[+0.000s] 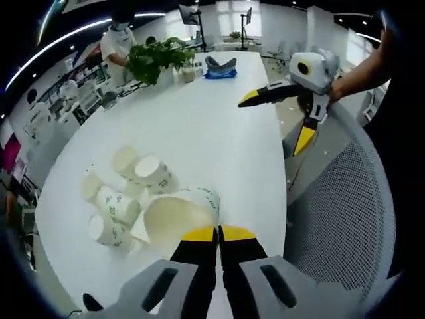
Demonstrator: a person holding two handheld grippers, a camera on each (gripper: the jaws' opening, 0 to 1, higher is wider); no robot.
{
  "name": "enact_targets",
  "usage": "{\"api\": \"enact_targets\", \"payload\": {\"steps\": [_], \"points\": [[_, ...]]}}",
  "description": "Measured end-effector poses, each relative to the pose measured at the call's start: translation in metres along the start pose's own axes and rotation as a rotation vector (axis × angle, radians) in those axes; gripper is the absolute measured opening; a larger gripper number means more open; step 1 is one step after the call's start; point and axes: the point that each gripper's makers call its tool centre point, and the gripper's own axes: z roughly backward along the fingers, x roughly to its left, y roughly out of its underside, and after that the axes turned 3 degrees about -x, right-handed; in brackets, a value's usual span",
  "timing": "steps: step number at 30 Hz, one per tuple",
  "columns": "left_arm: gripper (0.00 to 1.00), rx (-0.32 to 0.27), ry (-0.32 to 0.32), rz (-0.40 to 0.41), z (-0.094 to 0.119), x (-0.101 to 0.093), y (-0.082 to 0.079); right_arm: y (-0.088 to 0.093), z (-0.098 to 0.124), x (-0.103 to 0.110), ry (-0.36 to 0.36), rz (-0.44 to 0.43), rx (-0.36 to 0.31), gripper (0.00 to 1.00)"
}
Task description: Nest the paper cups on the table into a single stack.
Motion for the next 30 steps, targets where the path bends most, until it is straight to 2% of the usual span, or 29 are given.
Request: {"api": "enact_targets", "payload": {"steps": [5, 13, 18, 30], "points": [[0.00, 0.042, 0.002, -0.080, -0.004, -0.001, 0.004, 0.000, 0.000, 0.000, 0.000, -0.002, 0.000, 0.92], [0.00, 0.106, 0.016, -0.163, -0.012, -0.001, 0.012, 0.001, 0.000, 0.000, 0.001, -0.002, 0.005, 0.91], [0.00, 0.143, 0.030, -0.172, -0.018, -0.003, 0.017, 0.000, 0.000, -0.001, 0.004, -0.004, 0.004, 0.91], [0.00, 0.180, 0.069, -0.208, -0.033, -0.018, 0.019, 0.000, 0.001, -0.001, 0.004, -0.004, 0.000, 0.90]]}}
